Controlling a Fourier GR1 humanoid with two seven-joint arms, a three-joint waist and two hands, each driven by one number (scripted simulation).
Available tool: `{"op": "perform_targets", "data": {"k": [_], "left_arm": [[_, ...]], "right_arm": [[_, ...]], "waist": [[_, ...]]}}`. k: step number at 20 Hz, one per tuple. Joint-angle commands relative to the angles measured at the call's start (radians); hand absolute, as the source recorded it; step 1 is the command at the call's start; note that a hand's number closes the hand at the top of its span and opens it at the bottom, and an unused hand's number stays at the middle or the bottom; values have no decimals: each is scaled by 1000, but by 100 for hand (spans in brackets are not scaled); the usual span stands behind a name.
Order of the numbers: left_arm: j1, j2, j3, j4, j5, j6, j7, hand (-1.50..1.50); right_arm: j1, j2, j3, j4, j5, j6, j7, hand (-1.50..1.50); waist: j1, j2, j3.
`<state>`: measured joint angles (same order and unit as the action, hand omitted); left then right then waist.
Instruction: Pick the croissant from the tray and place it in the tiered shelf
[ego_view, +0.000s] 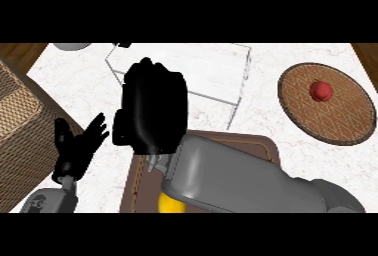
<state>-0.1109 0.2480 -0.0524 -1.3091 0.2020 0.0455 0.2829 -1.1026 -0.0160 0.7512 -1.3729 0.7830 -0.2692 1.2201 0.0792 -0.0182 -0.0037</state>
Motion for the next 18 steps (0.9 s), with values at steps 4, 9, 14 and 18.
{"op": "perform_targets", "data": {"k": [4, 9, 14, 18], "left_arm": [[2, -24, -8, -1, -5, 20, 12, 0], [26, -8, 20, 17, 5, 13, -2, 0], [19, 7, 23, -6, -5, 13, 6, 0], [18, -9, 29, -14, 3, 22, 3, 0]], "right_arm": [[-279, 15, -155, 117, -14, 64, 267, 150], [-417, 15, -273, 226, -4, 67, 267, 150], [-543, 15, -366, 366, 8, 60, 246, 150], [-643, 15, -466, 493, 3, 114, 171, 150]], "waist": [[-18, 1, -2], [-34, 7, -1], [-42, 14, 0], [-53, 18, 0]]}}
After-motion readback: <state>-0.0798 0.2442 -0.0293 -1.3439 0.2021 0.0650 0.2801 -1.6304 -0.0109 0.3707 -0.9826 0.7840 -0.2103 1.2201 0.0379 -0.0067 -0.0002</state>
